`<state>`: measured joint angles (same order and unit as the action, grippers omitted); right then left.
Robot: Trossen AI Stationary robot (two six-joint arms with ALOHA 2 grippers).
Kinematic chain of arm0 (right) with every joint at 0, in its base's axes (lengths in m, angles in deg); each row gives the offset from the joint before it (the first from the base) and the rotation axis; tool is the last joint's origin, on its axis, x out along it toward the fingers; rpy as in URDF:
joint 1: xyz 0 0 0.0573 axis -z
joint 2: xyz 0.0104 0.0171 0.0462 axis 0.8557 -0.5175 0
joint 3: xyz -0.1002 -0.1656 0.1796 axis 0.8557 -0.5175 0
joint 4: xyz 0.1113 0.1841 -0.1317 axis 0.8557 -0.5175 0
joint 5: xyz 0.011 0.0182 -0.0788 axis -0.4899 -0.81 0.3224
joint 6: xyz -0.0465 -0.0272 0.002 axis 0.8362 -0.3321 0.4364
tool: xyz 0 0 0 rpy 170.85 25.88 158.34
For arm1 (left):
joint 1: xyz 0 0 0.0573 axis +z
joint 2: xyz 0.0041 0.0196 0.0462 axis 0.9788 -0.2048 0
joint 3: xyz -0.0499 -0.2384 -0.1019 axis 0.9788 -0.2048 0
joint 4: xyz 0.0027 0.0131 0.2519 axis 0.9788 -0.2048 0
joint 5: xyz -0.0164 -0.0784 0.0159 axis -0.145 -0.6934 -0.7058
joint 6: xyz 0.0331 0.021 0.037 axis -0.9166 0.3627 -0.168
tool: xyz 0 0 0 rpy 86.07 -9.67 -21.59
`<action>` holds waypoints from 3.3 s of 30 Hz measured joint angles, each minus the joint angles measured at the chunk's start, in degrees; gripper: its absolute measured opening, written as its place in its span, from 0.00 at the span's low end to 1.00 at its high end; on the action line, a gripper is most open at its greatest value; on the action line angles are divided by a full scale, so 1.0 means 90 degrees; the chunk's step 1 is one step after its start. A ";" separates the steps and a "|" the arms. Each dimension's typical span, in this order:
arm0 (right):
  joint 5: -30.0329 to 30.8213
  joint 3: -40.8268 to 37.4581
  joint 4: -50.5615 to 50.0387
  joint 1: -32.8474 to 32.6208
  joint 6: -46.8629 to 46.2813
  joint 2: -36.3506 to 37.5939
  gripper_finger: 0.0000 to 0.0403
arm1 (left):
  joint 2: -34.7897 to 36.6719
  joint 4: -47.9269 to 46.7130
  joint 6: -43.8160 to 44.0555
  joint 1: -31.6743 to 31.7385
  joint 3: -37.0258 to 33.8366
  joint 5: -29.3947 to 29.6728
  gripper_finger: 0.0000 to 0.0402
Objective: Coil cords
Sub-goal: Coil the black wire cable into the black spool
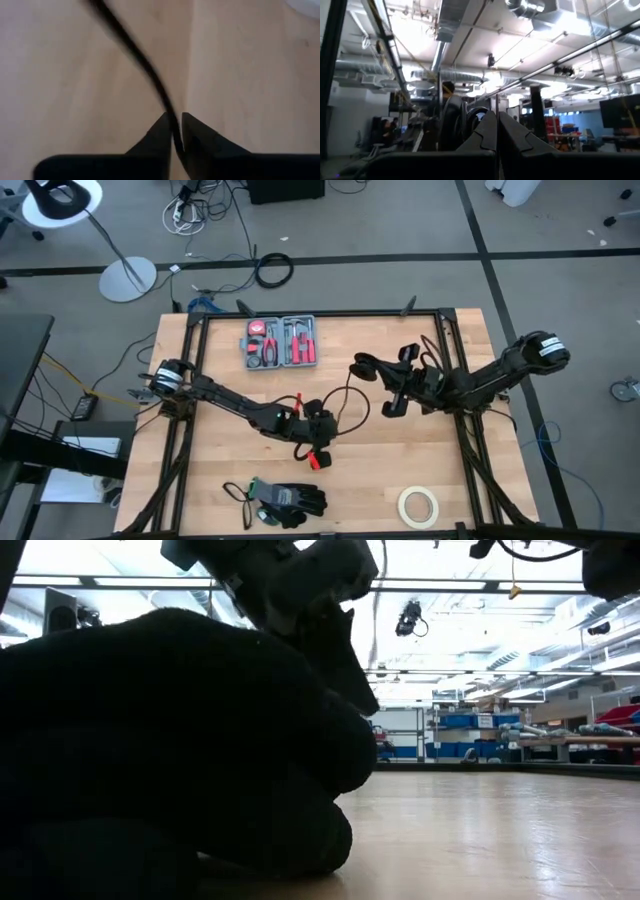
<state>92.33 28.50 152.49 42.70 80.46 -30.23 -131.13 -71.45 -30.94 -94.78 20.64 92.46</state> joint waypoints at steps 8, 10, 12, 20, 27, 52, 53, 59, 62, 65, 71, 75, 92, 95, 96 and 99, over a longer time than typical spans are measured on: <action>0.0070 0.0012 0.0042 -0.0086 0.0713 0.0540 0.00 | -0.0005 -0.0301 0.0471 -0.0364 0.0000 -0.0599 0.21; 0.0066 0.0012 0.0016 -0.0095 0.0787 0.0607 0.00 | -0.0005 -0.0295 0.0479 -0.0440 0.0000 -0.0614 0.21; 0.0070 -0.0004 0.0012 -0.0126 0.0895 0.0669 0.00 | -0.0005 -0.0302 0.0545 -0.0508 0.0000 -0.0683 0.21; 0.0776 -0.0668 -0.0022 -0.0615 0.1056 0.0998 0.00 | 0.0404 -0.0331 0.0504 -0.0671 -0.0002 -0.0716 0.21; 0.0971 -0.1306 -0.0231 -0.1118 0.0271 0.1126 0.00 | 0.1100 -0.0020 -0.0229 -0.0627 -0.0002 0.0314 0.21; 0.0776 -0.1404 -0.0646 -0.1307 -0.1183 -0.0060 0.00 | 0.1146 0.1614 -0.1250 0.0097 -0.0002 0.0252 0.21; 0.0775 -0.1357 -0.0617 -0.1307 -0.1181 -0.0116 0.00 | 0.1146 0.1619 -0.1230 0.0132 -0.0002 0.0259 0.21; 0.0716 -0.1079 -0.0591 -0.1283 -0.1129 -0.0431 0.00 | 0.1144 0.1582 -0.1003 0.0282 -0.0002 0.0214 0.22; 0.0687 -0.1018 -0.0588 -0.1271 -0.1111 -0.0523 0.00 | 0.1144 0.1486 -0.0998 0.0300 -0.0002 0.0186 0.23; 0.0682 -0.1018 -0.0586 -0.1277 -0.1118 -0.0521 0.00 | 0.1143 0.1292 -0.1003 0.0303 -0.0002 0.0182 0.23; 0.0665 -0.1018 -0.0674 -0.1276 -0.1261 -0.0519 0.00 | 0.1137 0.1360 -0.1040 0.0303 -0.0002 0.0181 0.23; 0.0654 -0.1018 -0.0668 -0.1276 -0.1251 -0.0519 0.00 | 0.1137 0.1519 -0.1128 0.0303 -0.0002 0.0259 0.24; 0.0514 -0.1018 -0.0674 -0.1273 -0.1232 -0.0499 0.00 | 0.1137 0.2425 -0.1426 0.0338 -0.0009 0.0315 0.24; 0.0523 -0.1018 -0.0717 -0.1273 -0.1261 -0.0494 0.00 | 0.1136 0.2470 -0.1425 0.0339 -0.0015 0.0324 0.17; 0.0536 -0.1018 -0.0748 -0.1273 -0.1284 -0.0494 0.00 | 0.1134 0.2442 -0.1423 0.0339 -0.0015 0.0341 0.13; 0.0548 -0.1018 -0.0835 -0.1273 -0.1296 -0.0494 0.00 | 0.1134 0.2371 -0.1394 0.0337 -0.0017 0.0344 0.03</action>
<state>97.27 19.34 144.97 31.24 68.80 -34.68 -120.92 -50.11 -43.48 -91.75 20.49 95.55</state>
